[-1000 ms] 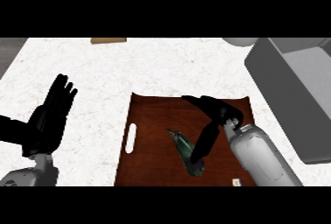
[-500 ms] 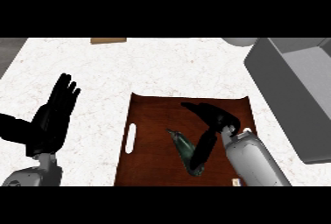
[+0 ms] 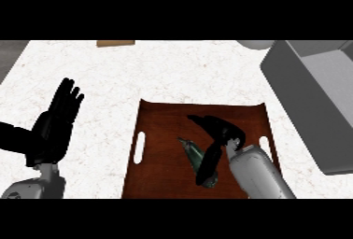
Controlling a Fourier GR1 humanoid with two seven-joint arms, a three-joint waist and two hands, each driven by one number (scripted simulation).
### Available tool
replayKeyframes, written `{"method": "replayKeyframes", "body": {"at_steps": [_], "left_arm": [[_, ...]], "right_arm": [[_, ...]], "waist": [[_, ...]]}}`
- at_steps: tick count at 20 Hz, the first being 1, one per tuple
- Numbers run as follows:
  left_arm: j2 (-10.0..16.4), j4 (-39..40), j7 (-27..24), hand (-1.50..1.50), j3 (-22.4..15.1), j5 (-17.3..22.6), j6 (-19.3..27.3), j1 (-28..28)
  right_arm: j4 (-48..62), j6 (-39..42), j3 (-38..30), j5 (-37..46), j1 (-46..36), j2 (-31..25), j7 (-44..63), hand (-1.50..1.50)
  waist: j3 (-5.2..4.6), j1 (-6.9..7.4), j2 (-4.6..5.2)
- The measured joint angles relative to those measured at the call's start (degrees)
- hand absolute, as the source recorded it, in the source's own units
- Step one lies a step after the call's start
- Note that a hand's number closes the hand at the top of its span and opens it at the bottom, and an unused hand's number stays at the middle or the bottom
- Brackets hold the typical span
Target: Pick the eggplant from the tray and place it in the cardboard box
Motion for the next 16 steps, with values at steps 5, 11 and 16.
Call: {"method": "replayKeyframes", "body": {"at_steps": [5,11,16], "left_arm": [[-0.8,0.4,0.2,0.00,0.0,-0.9,0.1,-0.3],[-1.0,0.7,0.5,0.00,0.4,-1.1,-0.4,-0.6],[-0.9,0.9,0.3,0.00,1.2,-0.8,-1.2,-0.9]], "right_arm": [[0.2,0.6,0.1,1.5,1.0,0.6,-0.7,-1.50],[-1.2,1.5,0.3,3.7,3.1,0.8,-3.0,-1.50],[-1.3,-0.5,2.0,6.4,4.0,0.5,-4.7,1.50]], "waist": [[-0.05,-0.04,-0.13],[-0.06,0.01,-0.34],[-0.23,-0.13,-0.51]]}}
